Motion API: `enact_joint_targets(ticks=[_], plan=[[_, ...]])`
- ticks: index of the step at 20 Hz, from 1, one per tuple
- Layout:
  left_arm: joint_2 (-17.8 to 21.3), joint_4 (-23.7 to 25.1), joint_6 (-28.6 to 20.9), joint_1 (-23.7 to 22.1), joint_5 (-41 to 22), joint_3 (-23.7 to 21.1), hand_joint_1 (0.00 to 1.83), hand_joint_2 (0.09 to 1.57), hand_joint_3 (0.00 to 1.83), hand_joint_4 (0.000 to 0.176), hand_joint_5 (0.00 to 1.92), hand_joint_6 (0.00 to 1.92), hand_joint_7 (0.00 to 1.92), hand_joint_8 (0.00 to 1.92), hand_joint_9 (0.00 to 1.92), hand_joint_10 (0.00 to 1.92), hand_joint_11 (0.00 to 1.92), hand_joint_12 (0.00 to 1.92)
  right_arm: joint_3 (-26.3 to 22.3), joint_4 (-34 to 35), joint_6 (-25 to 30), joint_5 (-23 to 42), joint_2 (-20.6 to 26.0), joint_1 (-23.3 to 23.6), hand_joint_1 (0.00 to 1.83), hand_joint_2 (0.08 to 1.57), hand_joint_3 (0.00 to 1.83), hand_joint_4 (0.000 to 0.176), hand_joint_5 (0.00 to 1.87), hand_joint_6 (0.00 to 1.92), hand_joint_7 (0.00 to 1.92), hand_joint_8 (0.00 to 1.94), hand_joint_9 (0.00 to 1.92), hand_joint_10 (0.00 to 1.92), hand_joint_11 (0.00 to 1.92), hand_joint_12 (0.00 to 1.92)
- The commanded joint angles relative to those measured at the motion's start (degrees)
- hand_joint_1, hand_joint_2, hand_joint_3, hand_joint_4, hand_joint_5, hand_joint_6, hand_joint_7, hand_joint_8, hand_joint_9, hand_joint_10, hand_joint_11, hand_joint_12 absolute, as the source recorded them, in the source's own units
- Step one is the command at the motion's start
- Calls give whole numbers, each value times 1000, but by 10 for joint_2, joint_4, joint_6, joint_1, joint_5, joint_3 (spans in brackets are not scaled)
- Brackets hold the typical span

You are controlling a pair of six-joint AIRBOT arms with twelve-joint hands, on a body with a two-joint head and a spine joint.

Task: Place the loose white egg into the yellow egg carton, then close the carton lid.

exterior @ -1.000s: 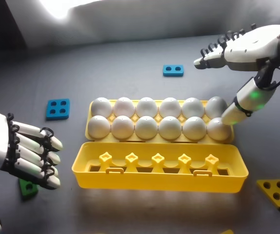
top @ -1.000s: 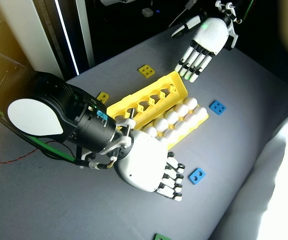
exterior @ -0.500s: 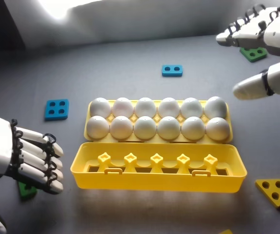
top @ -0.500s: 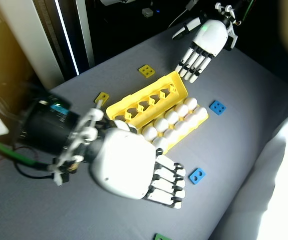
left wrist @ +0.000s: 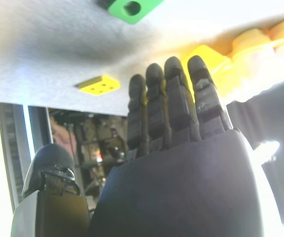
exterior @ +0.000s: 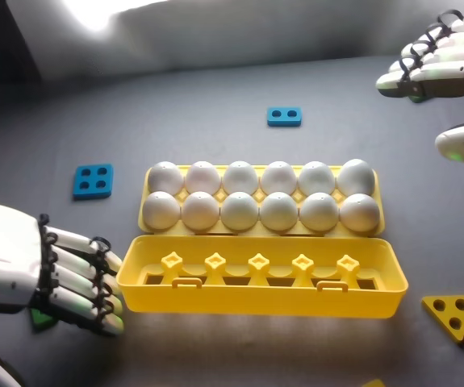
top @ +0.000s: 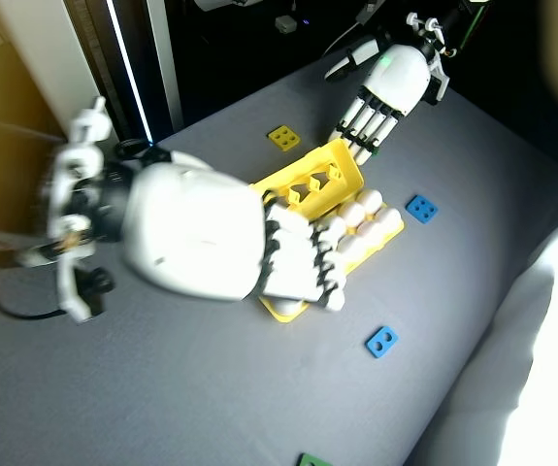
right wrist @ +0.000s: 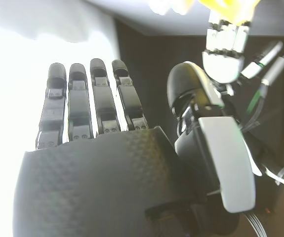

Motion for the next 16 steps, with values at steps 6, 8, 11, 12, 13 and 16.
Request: enact_joint_targets(ticks=[6,8,11,12,13,16], plan=[[-6,-40,7,10,-27,0,0,1140,0,0,279,4,272,3,230,1,0,320,-12,17,3,27,17,1,0,1571,58,0,274,8,255,6,201,8,0,533],[-8,-42,8,12,-24,0,0,1136,0,0,281,1,278,2,239,2,0,372,-12,17,3,26,26,-1,0,1571,58,0,275,6,254,4,201,6,0,542],[-8,-44,11,13,-20,-8,0,1149,5,0,268,2,266,0,229,0,0,349,-12,17,3,26,34,0,0,1571,69,0,267,3,247,3,198,2,0,517],[-8,-44,11,13,-19,-12,0,1150,4,0,269,2,262,1,222,1,0,332,-13,17,2,26,35,0,0,1571,62,0,257,1,236,2,188,1,0,494],[-8,-45,12,13,-18,-15,0,1146,1,0,254,0,249,0,211,0,0,325,-15,17,1,26,35,0,0,1571,56,0,267,3,248,5,196,3,0,515],[-10,-46,12,10,-15,-24,0,1147,1,0,246,1,233,1,196,1,0,334,-25,10,-2,26,35,-2,0,1571,74,0,271,2,260,4,201,3,0,523]])
